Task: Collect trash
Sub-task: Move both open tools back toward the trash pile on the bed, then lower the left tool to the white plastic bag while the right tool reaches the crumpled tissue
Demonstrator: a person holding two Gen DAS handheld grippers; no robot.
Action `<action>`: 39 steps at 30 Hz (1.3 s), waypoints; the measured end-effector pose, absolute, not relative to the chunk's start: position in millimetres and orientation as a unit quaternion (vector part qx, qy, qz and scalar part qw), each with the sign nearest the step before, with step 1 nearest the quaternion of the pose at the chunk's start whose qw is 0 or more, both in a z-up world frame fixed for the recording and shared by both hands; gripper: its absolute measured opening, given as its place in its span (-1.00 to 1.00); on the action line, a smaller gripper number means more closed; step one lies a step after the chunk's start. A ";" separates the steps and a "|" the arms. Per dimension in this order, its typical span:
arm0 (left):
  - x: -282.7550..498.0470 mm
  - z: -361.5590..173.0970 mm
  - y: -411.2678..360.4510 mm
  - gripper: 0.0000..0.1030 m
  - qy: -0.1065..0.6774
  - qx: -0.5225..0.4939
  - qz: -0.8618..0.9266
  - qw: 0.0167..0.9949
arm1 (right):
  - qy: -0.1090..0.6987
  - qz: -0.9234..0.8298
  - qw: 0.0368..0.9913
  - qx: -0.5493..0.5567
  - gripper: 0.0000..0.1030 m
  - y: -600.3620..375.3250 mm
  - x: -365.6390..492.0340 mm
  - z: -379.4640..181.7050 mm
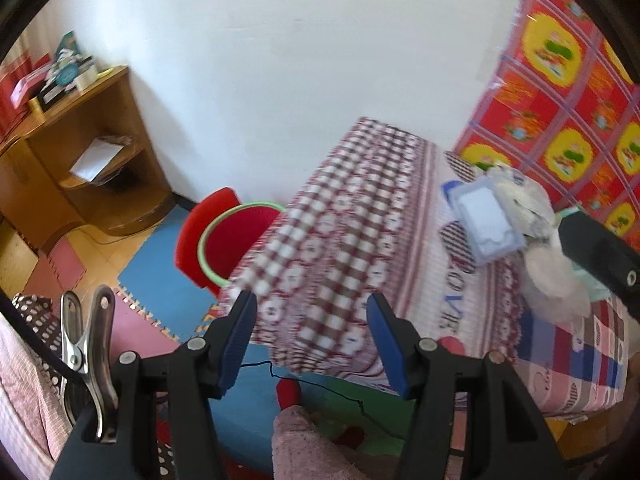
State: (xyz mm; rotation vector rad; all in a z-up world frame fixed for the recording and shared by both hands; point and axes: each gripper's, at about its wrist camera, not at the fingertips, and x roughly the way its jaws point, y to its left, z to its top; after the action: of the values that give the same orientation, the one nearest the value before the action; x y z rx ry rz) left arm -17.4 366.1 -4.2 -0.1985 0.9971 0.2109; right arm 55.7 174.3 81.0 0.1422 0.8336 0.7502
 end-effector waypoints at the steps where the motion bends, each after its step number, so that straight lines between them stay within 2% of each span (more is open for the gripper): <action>1: -15.8 -2.9 359.7 0.17 0.476 -0.093 0.096 0.869 | 0.395 0.350 0.846 0.070 -0.20 165.7 54.7 81.3; 17: 10.3 10.2 272.9 0.17 0.480 -0.058 0.010 0.875 | 0.407 0.278 0.865 0.095 -0.20 76.5 50.1 73.6; 39: 93.7 22.7 208.1 0.17 0.474 -0.011 -0.111 0.873 | 0.412 0.155 0.886 0.146 -0.20 8.7 100.9 57.1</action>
State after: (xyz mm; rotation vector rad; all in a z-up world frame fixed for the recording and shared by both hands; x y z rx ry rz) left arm 93.7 208.1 22.7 -0.0235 0.9911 -0.2328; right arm 100.9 8.7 57.1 0.3045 0.8579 0.3222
